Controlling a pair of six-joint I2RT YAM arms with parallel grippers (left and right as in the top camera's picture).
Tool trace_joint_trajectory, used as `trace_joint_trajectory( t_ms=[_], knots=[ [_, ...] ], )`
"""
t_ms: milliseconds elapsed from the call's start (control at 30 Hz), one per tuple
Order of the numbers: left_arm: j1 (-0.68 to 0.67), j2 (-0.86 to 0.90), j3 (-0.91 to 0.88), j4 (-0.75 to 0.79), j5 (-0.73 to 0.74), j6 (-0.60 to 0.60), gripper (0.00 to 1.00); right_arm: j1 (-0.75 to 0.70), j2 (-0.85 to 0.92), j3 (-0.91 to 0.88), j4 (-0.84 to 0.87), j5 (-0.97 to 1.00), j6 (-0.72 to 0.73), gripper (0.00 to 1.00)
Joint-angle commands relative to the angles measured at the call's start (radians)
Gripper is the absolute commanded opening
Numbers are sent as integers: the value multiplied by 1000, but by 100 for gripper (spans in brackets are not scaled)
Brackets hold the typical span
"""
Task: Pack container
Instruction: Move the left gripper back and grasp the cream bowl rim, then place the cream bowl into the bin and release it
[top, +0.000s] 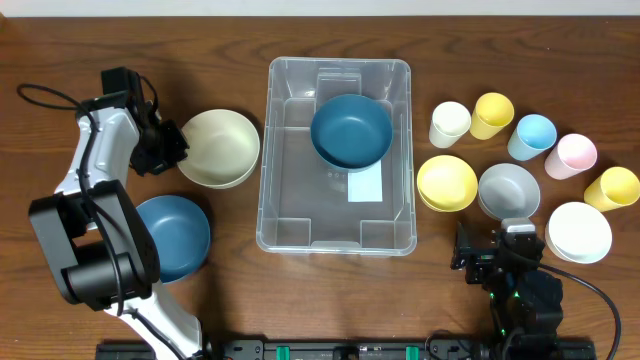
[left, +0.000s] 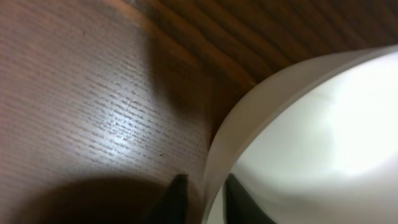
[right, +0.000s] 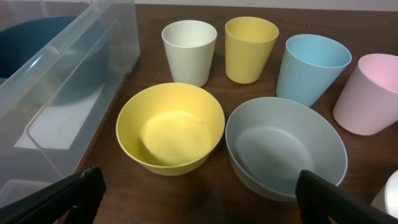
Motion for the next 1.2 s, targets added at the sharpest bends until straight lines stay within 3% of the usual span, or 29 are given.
trace_joint_trajectory(
  t_ms=[0, 333, 600, 900, 1167],
  knots=[
    [3, 14, -3, -2, 10, 25, 8, -8, -6, -3, -1, 3, 7, 99],
    [3, -27, 1, -8, 11, 44, 6, -8, -6, -3, -1, 3, 7, 99],
    [-38, -285, 32, -59, 11, 66, 6, -8, -6, -3, -1, 3, 7, 99],
    [-222, -584, 32, -70, 3, 77, 6, -8, -6, -3, -1, 3, 7, 99],
    [-490, -567, 24, -84, 3, 69, 6, -8, -6, -3, -1, 3, 7, 99]
  ],
)
